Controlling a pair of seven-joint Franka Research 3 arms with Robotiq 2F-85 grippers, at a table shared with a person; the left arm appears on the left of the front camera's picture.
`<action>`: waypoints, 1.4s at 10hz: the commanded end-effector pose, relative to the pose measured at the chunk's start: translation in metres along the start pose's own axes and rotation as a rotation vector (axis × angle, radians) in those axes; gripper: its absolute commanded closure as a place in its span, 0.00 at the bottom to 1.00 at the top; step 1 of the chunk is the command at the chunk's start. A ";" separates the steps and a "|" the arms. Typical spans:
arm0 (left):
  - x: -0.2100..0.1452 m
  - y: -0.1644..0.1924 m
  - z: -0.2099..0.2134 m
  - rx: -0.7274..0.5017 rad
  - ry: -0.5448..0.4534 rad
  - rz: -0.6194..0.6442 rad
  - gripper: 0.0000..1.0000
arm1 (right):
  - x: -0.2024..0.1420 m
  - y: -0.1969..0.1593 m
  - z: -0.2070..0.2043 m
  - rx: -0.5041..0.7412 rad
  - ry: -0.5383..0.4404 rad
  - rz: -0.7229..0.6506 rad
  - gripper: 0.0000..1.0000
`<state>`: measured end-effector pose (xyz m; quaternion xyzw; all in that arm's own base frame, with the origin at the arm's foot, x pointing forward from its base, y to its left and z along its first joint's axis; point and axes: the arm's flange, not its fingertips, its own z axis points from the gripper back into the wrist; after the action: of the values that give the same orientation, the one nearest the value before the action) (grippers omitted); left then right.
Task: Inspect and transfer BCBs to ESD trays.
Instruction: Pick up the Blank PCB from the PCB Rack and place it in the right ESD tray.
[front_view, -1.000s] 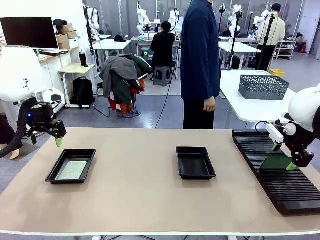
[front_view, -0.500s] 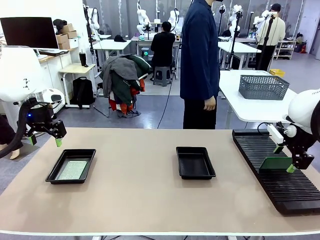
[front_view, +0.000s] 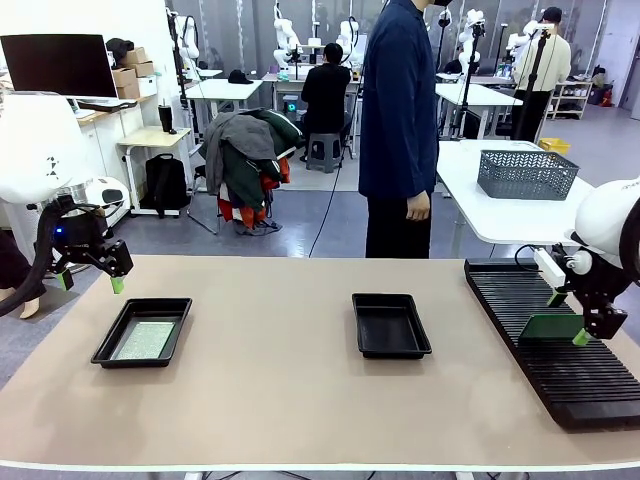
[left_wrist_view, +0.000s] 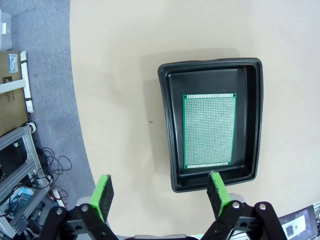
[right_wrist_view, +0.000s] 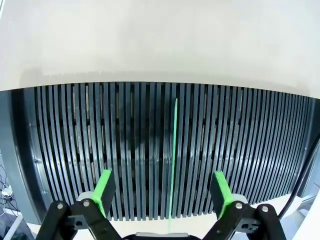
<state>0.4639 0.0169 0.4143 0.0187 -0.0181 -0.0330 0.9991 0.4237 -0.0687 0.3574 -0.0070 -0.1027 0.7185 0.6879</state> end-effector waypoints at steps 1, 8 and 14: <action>0.000 0.001 -0.001 0.000 -0.005 0.002 0.00 | 0.000 0.000 0.000 0.000 0.000 -0.001 0.00; 0.000 0.001 -0.001 0.000 -0.005 0.002 0.00 | 0.003 -0.004 0.005 0.026 0.049 -0.038 0.17; 0.000 0.001 -0.001 0.000 -0.005 0.002 0.00 | 0.000 -0.004 0.005 0.034 0.047 -0.058 0.38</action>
<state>0.4639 0.0169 0.4143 0.0187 -0.0181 -0.0330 0.9991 0.4253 -0.0682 0.3612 -0.0121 -0.0908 0.7030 0.7053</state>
